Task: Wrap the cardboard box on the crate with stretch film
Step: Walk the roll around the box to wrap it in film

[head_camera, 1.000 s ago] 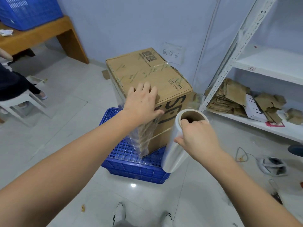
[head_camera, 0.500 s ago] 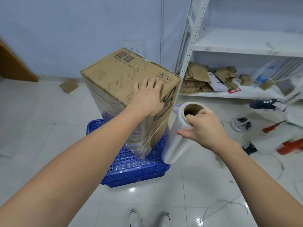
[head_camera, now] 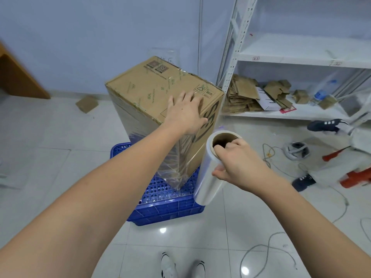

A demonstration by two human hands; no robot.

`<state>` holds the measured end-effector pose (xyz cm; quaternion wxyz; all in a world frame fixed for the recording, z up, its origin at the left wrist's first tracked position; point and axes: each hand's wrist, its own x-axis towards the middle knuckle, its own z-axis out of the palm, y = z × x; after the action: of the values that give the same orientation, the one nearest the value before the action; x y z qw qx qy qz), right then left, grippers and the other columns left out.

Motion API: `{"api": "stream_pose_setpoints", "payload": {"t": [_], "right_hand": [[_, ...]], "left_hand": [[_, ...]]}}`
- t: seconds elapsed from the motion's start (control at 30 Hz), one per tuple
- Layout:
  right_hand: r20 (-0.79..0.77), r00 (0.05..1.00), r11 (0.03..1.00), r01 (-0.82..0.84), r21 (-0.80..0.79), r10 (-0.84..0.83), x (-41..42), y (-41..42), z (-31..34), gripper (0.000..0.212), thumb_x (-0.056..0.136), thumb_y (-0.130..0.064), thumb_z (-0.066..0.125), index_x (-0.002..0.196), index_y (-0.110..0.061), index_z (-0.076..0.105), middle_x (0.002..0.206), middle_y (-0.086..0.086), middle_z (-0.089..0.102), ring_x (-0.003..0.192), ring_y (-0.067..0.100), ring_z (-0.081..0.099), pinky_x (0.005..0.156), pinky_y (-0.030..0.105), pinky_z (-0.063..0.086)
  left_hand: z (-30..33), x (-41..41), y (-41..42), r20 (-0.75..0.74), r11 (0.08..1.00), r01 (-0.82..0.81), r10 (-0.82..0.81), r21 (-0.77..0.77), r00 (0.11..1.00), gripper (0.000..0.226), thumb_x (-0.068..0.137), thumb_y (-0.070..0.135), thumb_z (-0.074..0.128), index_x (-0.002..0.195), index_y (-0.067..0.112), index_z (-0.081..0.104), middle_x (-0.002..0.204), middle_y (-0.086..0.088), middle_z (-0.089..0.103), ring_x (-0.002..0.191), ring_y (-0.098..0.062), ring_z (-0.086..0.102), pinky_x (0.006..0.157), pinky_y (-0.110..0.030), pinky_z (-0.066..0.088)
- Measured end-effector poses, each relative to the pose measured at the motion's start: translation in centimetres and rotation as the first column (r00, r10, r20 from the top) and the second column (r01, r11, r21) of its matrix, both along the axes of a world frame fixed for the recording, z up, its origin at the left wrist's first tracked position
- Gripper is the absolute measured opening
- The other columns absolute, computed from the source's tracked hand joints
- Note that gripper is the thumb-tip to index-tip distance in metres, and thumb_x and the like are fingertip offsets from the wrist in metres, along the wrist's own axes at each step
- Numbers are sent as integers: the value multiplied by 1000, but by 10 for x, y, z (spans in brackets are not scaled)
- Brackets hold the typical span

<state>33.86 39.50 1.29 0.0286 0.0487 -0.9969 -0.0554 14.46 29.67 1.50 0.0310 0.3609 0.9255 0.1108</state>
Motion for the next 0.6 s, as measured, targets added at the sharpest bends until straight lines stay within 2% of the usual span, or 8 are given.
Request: {"api": "stream_pose_setpoints", "payload": {"t": [0.1,0.23,0.33,0.43,0.53,0.6], "right_hand": [[-14,998,998,66,-16,-66,2,4,0,32,76,-41,62,73,-19,40,57,-6,41,58,21,44,87,36,43],[-71,993,995,92,-28,-94,-4,2,2,65,62,-72,70,67,-19,33,52,-6,32,51,19,31,71,33,44],[-140,986,995,79,-62,-87,-9,1,-1,68,57,-63,82,66,-19,31,47,-2,36,49,21,29,66,36,49],[-136,985,993,93,-69,-102,-13,5,-5,65,60,-58,83,67,-20,31,47,-1,40,48,22,31,67,37,49],[-117,989,995,81,-61,-87,-15,5,-6,64,63,-59,81,65,-19,30,49,-4,32,48,23,31,67,36,48],[-131,988,996,70,-51,-76,-17,7,-6,63,65,-59,80,65,-20,30,49,-5,31,48,23,32,68,36,47]], "left_hand": [[1,-1,-1,8,998,16,-17,62,1000,71,92,64,59,153,33,38,166,-1,28,156,-26,17,126,-59,6],[2,-1,-1,-15,991,43,-42,126,999,58,92,68,56,139,33,52,151,5,46,144,-23,36,123,-57,17],[12,-5,-7,51,989,81,-88,128,995,53,95,65,54,135,30,56,143,8,52,135,-22,46,119,-55,28],[21,-6,-19,80,988,136,-141,73,987,64,92,63,60,142,24,53,145,4,51,129,-23,51,111,-48,40],[18,0,-26,24,986,168,-168,-15,986,70,91,53,62,152,24,41,160,0,37,143,-26,39,118,-47,30],[12,3,-28,-21,985,171,-171,12,985,66,94,46,60,153,25,40,163,0,33,149,-24,31,122,-45,22]]}}
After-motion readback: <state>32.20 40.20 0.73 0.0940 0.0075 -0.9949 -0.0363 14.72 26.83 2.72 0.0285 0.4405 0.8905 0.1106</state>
